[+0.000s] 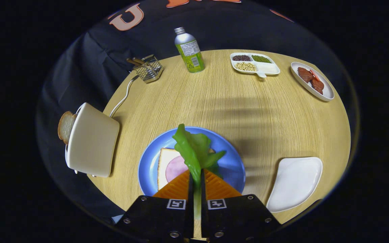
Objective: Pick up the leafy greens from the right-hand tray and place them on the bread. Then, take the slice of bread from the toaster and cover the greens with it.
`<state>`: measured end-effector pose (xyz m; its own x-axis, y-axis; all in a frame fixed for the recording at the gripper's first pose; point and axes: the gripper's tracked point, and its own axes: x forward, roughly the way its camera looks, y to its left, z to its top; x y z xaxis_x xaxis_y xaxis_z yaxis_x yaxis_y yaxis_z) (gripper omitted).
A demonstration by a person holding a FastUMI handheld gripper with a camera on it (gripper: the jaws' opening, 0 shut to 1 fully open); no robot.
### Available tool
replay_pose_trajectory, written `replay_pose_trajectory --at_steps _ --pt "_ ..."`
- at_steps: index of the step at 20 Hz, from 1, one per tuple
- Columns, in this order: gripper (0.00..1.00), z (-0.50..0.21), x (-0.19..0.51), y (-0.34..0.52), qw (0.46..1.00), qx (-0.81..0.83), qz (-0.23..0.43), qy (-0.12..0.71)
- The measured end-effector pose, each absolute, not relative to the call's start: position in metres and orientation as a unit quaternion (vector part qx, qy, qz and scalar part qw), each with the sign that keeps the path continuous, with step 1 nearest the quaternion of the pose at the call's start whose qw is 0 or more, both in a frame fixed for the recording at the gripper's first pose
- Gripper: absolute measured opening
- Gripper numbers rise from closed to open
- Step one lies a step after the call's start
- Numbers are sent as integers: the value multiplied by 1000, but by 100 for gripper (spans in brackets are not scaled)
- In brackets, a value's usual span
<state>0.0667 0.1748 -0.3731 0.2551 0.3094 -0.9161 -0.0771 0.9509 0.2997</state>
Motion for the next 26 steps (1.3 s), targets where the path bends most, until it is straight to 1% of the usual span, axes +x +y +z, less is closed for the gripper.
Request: replay_pose_trajectory --at_steps 5,7,8,9,10,11,12,13,14,15,16,17,18,19,20,22,26 --pt "17 -374 61 202 777 107 144 603" --pt "23 -374 59 209 775 106 152 604" --pt "30 -374 59 212 774 104 156 604" --pt "33 -374 58 215 774 105 159 604" --pt "41 -372 58 219 774 106 163 603" --pt "44 -370 59 221 775 106 164 601" --pt "52 -367 61 222 778 103 165 597" --pt "55 -363 63 221 783 97 164 592" --pt "61 -359 65 221 788 92 161 587" --pt "64 -355 68 222 792 89 160 582" --pt "68 -349 70 222 796 87 155 579" --pt "70 -343 72 224 799 85 153 575" --pt "76 -335 74 227 802 84 153 571" --pt "79 -327 76 232 804 82 155 568" --pt "83 -317 77 237 807 82 159 563" --pt "88 -298 78 251 810 82 166 557" --pt "89 -265 80 276 815 76 184 544"
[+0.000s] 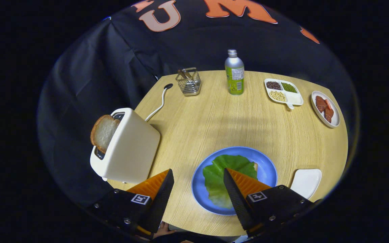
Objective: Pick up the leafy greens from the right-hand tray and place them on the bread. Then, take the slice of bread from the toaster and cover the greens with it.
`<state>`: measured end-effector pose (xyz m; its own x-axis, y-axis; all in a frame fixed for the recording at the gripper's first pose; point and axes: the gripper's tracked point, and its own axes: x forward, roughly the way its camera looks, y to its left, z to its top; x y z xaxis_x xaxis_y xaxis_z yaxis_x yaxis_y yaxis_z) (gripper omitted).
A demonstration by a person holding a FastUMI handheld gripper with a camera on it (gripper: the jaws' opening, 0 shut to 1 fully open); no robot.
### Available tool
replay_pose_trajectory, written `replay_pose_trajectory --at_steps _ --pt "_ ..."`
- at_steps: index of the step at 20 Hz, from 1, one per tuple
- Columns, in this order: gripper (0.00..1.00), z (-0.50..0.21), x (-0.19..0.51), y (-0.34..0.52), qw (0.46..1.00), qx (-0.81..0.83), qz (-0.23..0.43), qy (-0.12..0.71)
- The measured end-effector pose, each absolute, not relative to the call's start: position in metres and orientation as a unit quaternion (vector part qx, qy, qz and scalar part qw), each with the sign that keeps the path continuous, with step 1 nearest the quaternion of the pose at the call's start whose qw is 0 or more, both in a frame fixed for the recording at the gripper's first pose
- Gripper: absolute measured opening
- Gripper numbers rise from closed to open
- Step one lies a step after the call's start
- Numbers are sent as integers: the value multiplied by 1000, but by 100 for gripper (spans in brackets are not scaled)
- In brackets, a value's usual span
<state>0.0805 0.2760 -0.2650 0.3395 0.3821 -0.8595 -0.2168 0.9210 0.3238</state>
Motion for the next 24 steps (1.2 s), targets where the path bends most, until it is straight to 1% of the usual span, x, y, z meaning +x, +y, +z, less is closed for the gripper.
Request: replay_pose_trajectory --at_steps 3,8,15,17,24 --pt "89 -246 80 299 811 79 198 544" --pt "89 -226 83 335 806 72 204 552" --pt "90 -181 92 401 812 63 226 535" --pt "89 -182 96 413 816 40 221 532" --pt "90 -186 100 464 805 28 226 548"
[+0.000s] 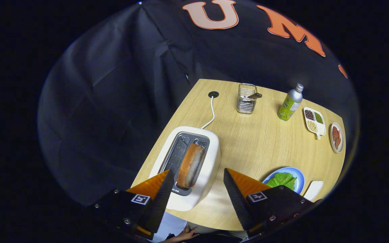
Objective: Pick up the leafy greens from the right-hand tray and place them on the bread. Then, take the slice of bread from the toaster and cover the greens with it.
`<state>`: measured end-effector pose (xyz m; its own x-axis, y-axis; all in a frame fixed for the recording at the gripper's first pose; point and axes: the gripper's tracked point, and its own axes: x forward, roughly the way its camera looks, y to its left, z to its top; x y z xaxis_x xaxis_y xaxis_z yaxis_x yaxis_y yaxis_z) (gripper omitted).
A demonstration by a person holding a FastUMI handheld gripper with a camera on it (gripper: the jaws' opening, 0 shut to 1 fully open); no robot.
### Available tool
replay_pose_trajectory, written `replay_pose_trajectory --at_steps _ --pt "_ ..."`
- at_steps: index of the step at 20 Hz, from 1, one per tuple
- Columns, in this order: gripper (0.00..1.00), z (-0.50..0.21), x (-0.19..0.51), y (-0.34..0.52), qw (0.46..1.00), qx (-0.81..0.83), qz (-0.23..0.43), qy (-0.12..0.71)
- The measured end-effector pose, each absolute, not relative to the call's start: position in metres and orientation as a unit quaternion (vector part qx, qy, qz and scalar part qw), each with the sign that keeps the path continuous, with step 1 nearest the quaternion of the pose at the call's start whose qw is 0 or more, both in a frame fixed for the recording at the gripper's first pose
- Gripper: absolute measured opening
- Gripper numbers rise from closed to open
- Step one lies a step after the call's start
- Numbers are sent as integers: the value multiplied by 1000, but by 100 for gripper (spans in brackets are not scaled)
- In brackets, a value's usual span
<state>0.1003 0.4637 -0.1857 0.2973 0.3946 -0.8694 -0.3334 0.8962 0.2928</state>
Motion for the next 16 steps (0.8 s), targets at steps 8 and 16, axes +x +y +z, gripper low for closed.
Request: replay_pose_trajectory --at_steps 8,16 --pt "86 -203 113 476 795 6 201 573" --pt "68 -222 119 476 788 -11 167 593"
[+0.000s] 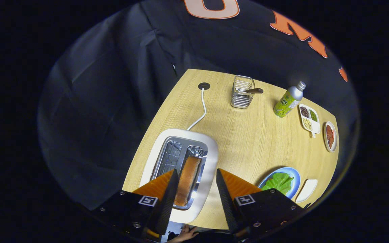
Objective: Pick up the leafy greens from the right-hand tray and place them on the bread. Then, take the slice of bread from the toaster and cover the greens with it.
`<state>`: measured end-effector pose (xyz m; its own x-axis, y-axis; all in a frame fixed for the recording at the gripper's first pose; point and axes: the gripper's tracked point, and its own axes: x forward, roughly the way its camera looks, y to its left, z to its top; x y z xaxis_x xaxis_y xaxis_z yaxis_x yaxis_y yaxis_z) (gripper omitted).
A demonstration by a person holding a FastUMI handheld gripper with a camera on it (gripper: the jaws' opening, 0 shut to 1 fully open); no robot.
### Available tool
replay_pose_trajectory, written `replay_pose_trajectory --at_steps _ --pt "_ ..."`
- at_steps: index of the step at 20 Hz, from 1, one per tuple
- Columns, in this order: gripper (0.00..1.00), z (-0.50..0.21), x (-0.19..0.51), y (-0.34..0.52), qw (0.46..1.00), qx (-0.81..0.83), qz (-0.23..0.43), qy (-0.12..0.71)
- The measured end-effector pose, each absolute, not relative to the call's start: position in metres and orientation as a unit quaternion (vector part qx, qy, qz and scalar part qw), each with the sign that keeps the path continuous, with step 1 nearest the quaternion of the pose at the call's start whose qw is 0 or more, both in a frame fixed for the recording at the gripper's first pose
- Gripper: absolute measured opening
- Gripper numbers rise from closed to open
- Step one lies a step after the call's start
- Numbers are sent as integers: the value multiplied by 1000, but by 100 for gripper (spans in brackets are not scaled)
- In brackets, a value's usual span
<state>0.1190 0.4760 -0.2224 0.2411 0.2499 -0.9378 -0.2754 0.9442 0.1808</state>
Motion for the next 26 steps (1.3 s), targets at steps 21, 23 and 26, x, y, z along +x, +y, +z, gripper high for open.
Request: replay_pose_trajectory --at_steps 21,23,26 --pt "12 -182 104 477 781 35 223 583" --pt "12 -169 104 469 788 54 235 567" --pt "12 -151 98 454 793 79 250 549"
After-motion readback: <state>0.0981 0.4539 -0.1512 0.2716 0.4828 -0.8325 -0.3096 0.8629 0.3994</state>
